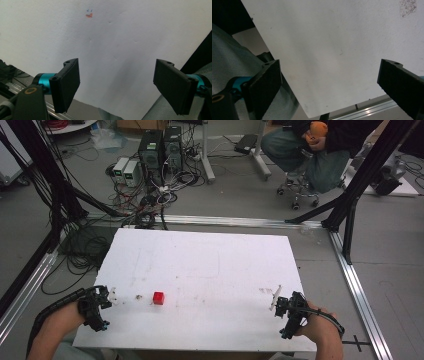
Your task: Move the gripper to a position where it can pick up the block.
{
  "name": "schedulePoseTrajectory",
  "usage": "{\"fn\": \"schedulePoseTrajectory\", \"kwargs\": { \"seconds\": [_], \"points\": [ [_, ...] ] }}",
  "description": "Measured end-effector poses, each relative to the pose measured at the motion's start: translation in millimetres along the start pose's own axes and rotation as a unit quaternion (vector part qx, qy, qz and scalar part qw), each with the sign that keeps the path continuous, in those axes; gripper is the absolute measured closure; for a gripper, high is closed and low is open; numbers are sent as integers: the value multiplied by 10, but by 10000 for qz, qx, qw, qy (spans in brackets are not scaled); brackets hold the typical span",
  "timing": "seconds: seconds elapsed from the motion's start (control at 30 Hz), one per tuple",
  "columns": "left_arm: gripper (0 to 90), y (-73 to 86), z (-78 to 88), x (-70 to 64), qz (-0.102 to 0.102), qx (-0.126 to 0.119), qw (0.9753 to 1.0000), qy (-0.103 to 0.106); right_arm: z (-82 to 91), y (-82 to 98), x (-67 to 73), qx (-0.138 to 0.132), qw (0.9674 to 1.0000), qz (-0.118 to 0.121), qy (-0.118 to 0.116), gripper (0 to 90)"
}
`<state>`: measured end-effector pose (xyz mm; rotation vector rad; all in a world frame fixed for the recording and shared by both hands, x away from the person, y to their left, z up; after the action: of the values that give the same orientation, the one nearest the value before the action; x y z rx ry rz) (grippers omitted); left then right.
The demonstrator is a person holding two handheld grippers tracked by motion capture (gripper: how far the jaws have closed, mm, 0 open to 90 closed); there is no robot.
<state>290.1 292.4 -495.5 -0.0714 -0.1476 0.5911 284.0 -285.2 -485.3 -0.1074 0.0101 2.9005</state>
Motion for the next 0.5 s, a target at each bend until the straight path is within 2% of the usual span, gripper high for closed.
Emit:
{"fn": "schedulePoseTrajectory", "kwargs": {
  "seconds": [0.5],
  "points": [
    [217,-1,25,-6,0,-51,10000,2,23,5,14,-52,10000,-29,13,49]
  ]
}}
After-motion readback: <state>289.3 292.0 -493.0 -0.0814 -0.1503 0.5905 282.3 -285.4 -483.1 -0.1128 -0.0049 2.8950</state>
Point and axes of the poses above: each handheld gripper's, and its own axes: z roughly backward along the jaws, y roughly out of its underside, x roughly to its left, the point moved 2 cm from there along -z, roughly forward along the jaws, and after that the axes turned 9 degrees about z, right-handed, at the moved point
